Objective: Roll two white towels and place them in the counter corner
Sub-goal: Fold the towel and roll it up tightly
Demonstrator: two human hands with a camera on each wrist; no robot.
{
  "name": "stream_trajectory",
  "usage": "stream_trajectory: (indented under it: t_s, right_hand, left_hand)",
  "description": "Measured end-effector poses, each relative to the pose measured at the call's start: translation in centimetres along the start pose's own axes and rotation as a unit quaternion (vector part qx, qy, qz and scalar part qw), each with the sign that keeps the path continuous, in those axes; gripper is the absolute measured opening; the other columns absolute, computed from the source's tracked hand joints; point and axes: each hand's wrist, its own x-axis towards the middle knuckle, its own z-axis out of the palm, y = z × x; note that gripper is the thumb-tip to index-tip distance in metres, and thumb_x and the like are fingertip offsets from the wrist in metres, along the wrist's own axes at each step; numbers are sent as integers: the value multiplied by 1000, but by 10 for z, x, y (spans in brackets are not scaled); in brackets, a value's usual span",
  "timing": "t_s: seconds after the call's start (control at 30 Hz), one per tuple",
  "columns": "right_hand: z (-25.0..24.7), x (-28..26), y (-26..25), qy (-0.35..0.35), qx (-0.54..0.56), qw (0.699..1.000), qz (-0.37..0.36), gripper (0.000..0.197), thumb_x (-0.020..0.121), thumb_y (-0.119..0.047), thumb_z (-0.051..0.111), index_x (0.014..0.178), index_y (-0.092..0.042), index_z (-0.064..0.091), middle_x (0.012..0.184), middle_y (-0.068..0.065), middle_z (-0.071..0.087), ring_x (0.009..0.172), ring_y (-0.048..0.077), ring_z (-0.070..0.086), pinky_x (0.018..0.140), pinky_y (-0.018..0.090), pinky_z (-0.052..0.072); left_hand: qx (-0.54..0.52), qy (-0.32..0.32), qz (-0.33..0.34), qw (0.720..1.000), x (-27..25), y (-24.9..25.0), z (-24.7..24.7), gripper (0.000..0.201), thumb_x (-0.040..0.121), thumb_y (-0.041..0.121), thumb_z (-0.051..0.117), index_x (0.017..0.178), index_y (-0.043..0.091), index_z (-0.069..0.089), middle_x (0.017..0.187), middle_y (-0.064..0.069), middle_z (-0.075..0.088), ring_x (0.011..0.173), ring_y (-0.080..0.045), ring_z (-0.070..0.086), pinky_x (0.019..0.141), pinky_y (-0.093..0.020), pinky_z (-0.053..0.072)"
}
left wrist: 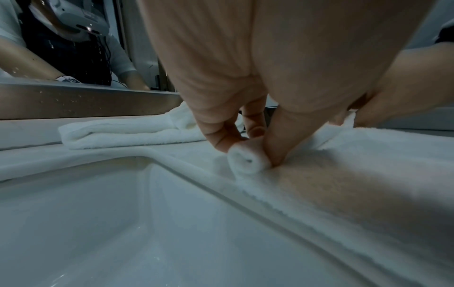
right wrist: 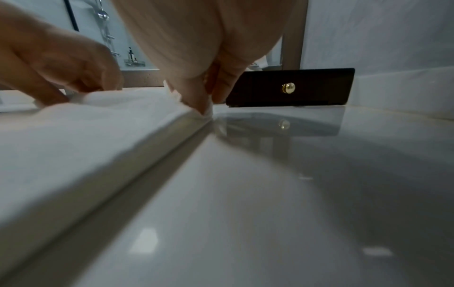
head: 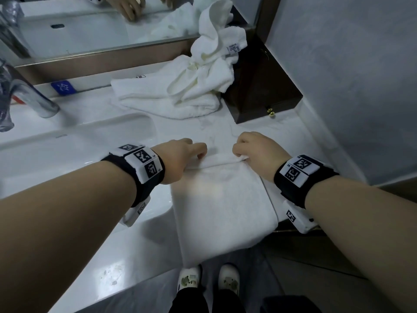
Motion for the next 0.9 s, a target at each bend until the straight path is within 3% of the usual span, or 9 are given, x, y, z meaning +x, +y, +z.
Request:
stream_trajectory:
  t_s: [0.1,0.23,0.4,0.53,0.67,0.77,0.9]
  right_hand:
    - [3,-2,5,13,22,1000,17,20,74,13,61,88,-1,68,100,13,62,96,30,54,78,31,42]
    - [4,-2,8,6,62,996,65,21,83,5,59,99,-2,71,115,7,61,108,23,54,86,13,31]
    - [-4,-5,5,-3,89,991,102,18,88,-25,65,94,-9,71,114,-2,58,80,10,52,81,21,39]
    - [-13,2,6,-44,43,994,88,21,91,-25,62,96,-7,71,113,4,63,97,20,59,90,31,45]
    - [-19,7,5,-66,20,993,91,17,95,-25,57,106,-12,59,97,1,58,83,18,49,73,28,37]
    - [-21,14,3,-77,-1,993,90,17,96,-23,54,107,-10,55,91,3,54,80,19,46,69,28,34]
    - [-21,21,3,-82,-27,993,80,10,95,-17,54,92,-8,55,92,3,47,82,20,47,69,26,31]
  left_hand:
    - [8,14,8,1000,0,0,4,68,81,-6,45,118,50,37,104,8,42,86,-21,49,75,-44,54]
    - [-6,26,12,1000,0,-3,5,72,81,-6,45,123,53,39,106,8,43,91,-21,49,79,-42,52]
    - [-22,40,14,999,-1,-2,7,71,79,-6,44,122,50,43,103,8,42,89,-22,49,79,-42,52]
    - [-22,46,16,999,0,-3,8,72,78,-6,44,121,52,42,99,9,40,87,-21,48,75,-39,51]
    - [-21,38,16,999,1,-5,5,70,80,-4,45,120,53,40,100,9,41,84,-20,49,72,-37,50]
    - [-24,31,12,999,2,-6,4,65,82,-3,47,121,49,41,103,9,44,86,-21,54,75,-40,53]
    - [3,38,-13,999,7,-7,2,52,84,0,53,126,29,44,117,3,49,97,-24,57,82,-42,53]
